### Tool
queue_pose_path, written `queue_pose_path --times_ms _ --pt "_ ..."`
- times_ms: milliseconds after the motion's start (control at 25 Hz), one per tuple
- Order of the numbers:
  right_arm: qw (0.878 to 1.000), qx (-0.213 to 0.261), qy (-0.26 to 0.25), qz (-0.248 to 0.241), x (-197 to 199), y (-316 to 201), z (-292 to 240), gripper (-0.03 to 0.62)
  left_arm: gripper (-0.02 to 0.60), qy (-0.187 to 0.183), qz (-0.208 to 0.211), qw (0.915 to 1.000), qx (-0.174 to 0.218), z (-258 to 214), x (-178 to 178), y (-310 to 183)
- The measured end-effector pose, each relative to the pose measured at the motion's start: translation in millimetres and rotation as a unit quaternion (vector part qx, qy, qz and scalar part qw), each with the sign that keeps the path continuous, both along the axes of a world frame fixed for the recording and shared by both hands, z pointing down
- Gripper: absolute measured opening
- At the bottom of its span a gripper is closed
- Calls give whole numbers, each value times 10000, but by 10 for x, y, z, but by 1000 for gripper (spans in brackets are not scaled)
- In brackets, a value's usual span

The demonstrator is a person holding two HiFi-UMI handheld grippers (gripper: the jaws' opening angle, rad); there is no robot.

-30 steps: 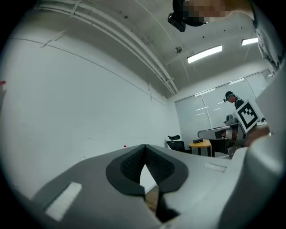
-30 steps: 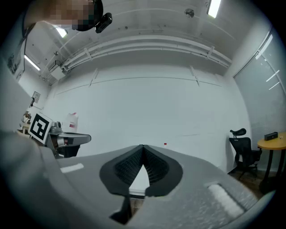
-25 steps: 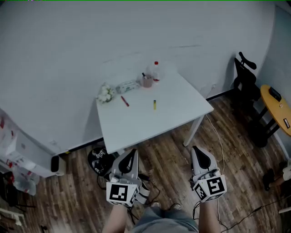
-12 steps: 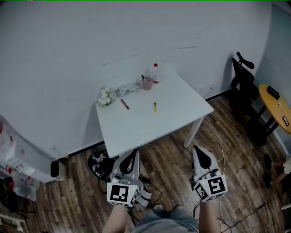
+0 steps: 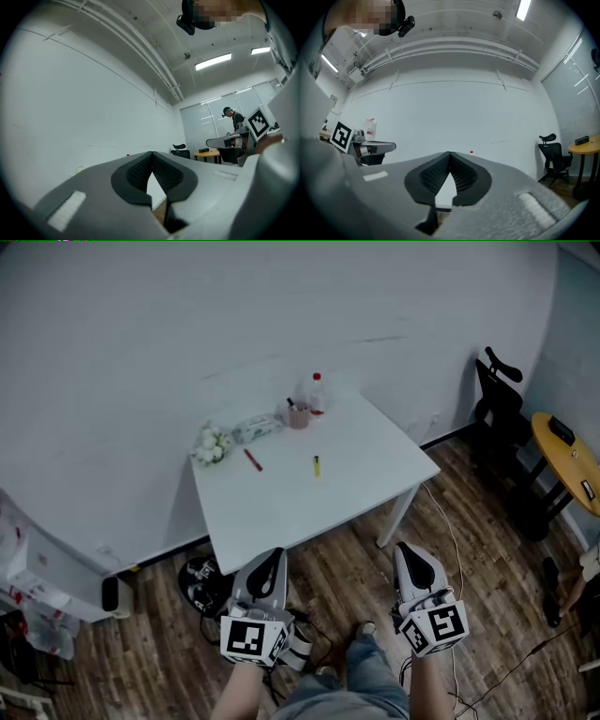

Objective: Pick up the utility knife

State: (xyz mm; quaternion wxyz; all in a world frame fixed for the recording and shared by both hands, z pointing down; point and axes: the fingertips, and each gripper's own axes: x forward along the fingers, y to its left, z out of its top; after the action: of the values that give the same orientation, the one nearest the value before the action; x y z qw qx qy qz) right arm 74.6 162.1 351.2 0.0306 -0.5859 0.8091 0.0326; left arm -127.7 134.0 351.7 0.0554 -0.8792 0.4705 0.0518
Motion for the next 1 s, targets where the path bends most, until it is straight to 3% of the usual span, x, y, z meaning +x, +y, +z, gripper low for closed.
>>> queue_pose_path --times_ms 280,1000 --pt "9998 28 -19 -188 97 -397 -25 -2 20 57 -199 9998 0 -30 69 -345" --pt "9971 2 -7 -758 697 -1623 -85 -2 20 -99 -668 9977 -36 -69 713 -1309"
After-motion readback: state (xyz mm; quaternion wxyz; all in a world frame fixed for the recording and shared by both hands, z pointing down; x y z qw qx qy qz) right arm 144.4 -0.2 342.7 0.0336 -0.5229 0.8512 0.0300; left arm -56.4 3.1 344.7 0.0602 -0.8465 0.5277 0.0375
